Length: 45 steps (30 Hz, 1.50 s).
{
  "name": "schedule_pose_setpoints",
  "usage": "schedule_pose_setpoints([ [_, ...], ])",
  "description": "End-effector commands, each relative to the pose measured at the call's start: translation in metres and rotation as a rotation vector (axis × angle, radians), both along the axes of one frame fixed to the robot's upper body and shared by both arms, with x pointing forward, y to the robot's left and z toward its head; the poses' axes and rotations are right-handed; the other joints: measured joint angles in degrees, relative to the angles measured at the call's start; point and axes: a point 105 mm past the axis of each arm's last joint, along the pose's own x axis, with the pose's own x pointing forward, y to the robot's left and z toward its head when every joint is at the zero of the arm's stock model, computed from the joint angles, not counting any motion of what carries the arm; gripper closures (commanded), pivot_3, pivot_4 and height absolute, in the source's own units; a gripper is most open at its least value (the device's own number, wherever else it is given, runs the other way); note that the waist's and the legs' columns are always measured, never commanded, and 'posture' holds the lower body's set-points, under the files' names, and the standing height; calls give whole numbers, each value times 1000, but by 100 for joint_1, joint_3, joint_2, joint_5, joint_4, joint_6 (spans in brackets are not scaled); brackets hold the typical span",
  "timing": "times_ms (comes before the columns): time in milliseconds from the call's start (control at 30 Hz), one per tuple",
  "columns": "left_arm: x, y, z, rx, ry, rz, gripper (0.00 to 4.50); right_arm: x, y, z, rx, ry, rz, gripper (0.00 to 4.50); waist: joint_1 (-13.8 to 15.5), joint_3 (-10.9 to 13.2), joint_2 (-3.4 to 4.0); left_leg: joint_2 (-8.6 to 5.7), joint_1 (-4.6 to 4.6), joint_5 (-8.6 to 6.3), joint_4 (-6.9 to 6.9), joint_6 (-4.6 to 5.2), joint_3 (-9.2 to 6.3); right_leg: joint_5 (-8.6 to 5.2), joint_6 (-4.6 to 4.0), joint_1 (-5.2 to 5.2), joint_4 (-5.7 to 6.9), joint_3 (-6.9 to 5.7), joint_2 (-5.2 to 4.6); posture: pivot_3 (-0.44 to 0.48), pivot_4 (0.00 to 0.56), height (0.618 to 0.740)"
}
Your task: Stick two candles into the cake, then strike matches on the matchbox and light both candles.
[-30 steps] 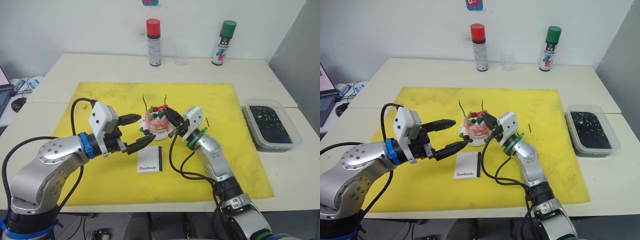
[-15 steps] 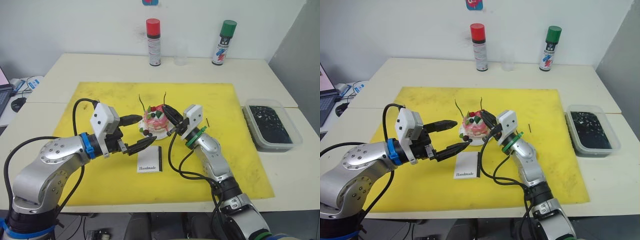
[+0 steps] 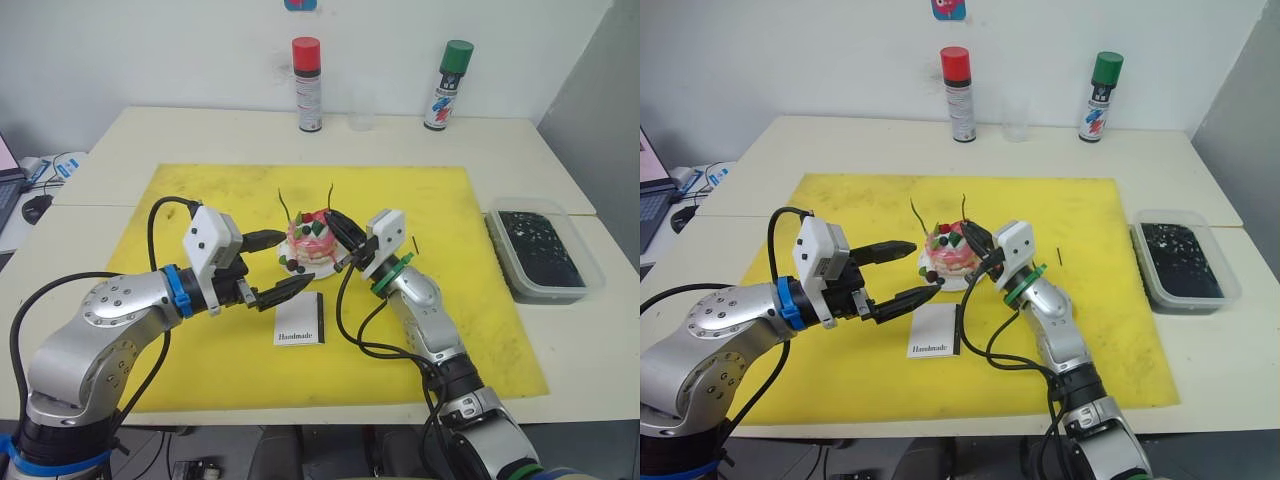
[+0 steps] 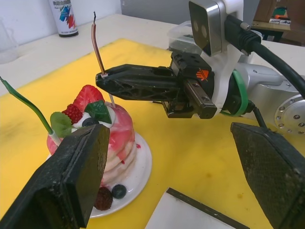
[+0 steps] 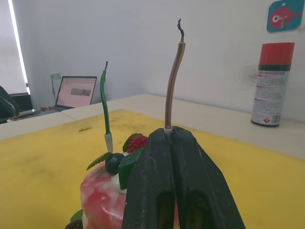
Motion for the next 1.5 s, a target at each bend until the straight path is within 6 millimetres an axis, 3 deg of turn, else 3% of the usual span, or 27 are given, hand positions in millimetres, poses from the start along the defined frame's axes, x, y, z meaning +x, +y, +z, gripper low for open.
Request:
schedule_pose_setpoints([
  [33, 0, -2, 8, 10, -43, -16, 0, 0, -3, 0, 11, -8, -12, 4462, -1, 0, 0, 0, 0, 0, 0, 0, 0, 0, 0, 0, 0, 0, 0, 0, 150, 740],
  [467, 0, -3, 7, 9, -44, -21, 0, -2, -3, -26, -36, 80, -12, 4462, -1, 0, 0, 0, 0, 0, -1, 0, -1, -2, -2, 0, 0, 0, 0, 0, 150, 740],
  [633, 0, -3, 7, 8, -45, -21, 0, -7, 2, -13, -8, 40, 22, 4462, -2, 0, 0, 1, 1, 0, -1, 0, 0, -2, -3, 0, 0, 0, 0, 0, 150, 740],
  [767, 0, -4, 6, 10, -46, -23, 0, -6, 0, 2, 33, 5, 5, 3550, -2, 1, 1, 1, 1, 0, -1, 0, 0, -3, -3, 0, 0, 0, 0, 0, 150, 740],
  [967, -1, -2, 0, 27, -20, -12, 0, -3, -11, 24, 43, -40, -42, 1412, -1, 1, 1, 1, 1, 0, -5, 0, 0, -4, -5, -2, 0, 0, 0, 0, 150, 740],
  [1100, -1, 15, -11, 20, 90, 73, 0, -11, -21, 34, 6, -52, -27, 1412, -2, 1, 2, 2, 1, 0, -7, 0, 1, -5, -6, -3, -1, 1, 0, 0, 150, 740],
  [1233, -27, 37, -32, -19, 416, 96, 0, -31, -36, 33, -101, -32, 41, 1412, -4, 2, 1, 5, 0, -1, -16, 0, -1, -12, -10, -4, 0, -3, -3, 0, 150, 740],
  [1367, -51, 56, -37, -163, 673, 101, 0, -52, -47, 15, -333, 8, 157, 1412, 0, 7, 6, 7, 1, -2, -25, 0, -3, -32, -1, -6, -2, -7, -17, 0, 150, 740],
  [1500, -72, 57, -50, -180, 919, 45, 0, -67, -49, 1, -480, 107, 296, 2321, 0, 10, 7, 10, 6, -1, -19, 0, -9, -49, -9, -5, 4, -9, -20, 0, 150, 740],
])
